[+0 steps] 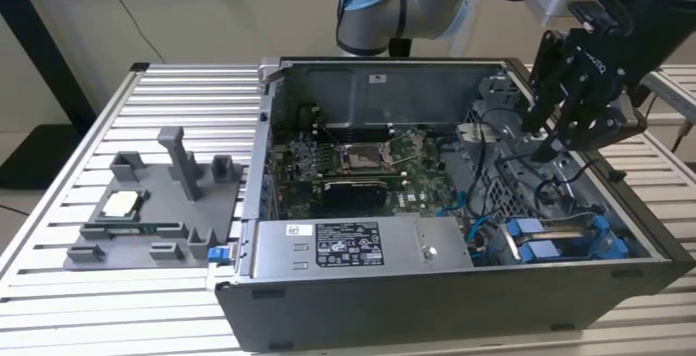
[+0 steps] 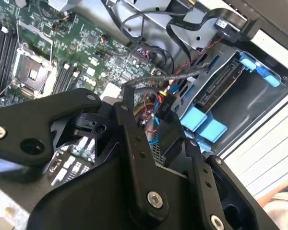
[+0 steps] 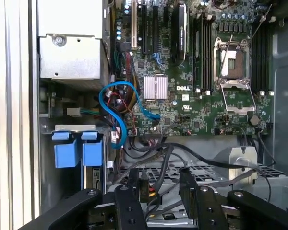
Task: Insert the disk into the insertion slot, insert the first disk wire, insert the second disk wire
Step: 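Insert the first disk wire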
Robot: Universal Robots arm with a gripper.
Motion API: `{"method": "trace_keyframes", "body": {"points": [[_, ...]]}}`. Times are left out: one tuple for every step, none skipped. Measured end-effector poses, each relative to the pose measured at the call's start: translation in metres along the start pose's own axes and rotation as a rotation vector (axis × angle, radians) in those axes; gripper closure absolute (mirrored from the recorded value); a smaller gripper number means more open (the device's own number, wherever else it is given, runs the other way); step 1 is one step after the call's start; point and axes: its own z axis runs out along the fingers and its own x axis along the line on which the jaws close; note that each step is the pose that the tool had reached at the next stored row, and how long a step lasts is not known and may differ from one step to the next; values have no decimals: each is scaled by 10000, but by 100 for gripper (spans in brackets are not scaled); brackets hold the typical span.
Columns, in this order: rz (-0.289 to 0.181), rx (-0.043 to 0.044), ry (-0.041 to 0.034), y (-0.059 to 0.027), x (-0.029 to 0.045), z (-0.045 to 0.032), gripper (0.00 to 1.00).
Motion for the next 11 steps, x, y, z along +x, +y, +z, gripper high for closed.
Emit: {"method": "trace_keyframes", "body": {"points": [[-1, -5, -2, -19, 4, -2, 53], [0, -11, -7, -35, 10, -3, 53], [0, -17, -16, -52, 18, -2, 53], [1, -26, -28, -71, 29, -2, 53], [0, -30, -55, -84, 46, -1, 53], [-3, -32, -112, -87, 69, 2, 53], [-5, -34, -183, -88, 94, 9, 53], [-6, -33, -212, -89, 111, 20, 53], [-7, -34, -224, -90, 124, 34, 53], [-8, -34, -232, -91, 132, 48, 53], [-7, -34, -240, -91, 134, 54, 53]]}}
